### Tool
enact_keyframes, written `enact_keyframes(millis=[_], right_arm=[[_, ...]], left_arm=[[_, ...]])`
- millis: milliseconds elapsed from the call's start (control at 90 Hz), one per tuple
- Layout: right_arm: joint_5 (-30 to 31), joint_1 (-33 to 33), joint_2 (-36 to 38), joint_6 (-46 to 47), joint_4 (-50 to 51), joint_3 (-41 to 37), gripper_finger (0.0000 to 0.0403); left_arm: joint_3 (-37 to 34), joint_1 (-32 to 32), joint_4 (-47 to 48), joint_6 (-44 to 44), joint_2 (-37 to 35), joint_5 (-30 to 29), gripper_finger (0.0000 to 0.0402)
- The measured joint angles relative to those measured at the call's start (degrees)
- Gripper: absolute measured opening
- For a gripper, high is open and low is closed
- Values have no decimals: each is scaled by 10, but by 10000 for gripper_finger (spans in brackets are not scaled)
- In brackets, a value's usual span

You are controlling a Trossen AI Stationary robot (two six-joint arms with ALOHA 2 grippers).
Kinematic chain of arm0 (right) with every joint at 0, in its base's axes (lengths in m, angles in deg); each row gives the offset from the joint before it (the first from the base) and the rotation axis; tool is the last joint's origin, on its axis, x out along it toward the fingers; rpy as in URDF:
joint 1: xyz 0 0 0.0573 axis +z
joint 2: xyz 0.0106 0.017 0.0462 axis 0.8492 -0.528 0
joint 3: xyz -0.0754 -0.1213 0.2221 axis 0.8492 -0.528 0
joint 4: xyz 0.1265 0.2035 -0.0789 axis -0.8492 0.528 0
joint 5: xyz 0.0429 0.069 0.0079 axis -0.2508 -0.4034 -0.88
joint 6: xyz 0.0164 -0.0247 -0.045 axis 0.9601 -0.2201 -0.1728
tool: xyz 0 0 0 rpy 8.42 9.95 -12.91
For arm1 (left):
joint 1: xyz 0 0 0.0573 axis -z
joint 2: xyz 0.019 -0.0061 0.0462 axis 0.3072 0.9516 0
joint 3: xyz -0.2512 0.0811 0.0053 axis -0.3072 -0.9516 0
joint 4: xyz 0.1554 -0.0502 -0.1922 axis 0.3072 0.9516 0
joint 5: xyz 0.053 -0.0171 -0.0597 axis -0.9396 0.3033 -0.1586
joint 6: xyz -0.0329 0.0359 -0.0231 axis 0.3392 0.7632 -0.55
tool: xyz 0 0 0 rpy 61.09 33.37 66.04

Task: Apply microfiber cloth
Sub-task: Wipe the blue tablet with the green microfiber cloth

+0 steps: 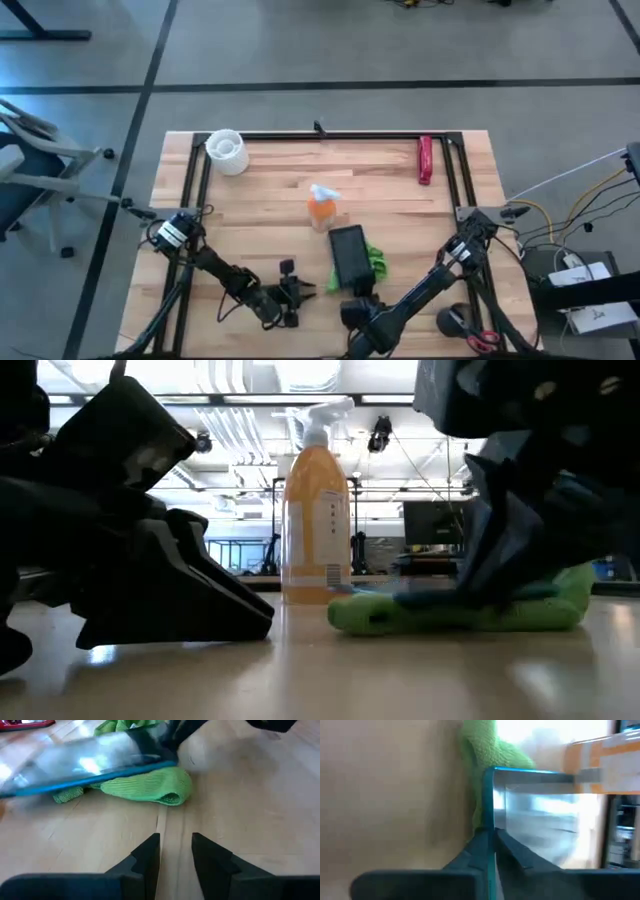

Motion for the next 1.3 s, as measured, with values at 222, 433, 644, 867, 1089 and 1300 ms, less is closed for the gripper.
enact_keyframes(millis=[222,433,644,867,1089,1300], right_arm=[[-53,33,-1,36,1,9,1],[-23,44,0,60,43,29,1],[-18,26,15,51,111,97,1],[-29,-63,30,-7,94,112,0],[-93,-152,30,-100,9,94,0],[-161,-187,33,-164,-69,71,0]], left_arm=[[1,0,-20,5,0,-1,98],[13,-14,-26,21,0,7,98],[24,-60,-32,35,1,20,98],[45,-89,-30,57,7,83,98],[48,-88,-32,56,20,82,98],[43,-88,-36,58,25,87,98]])
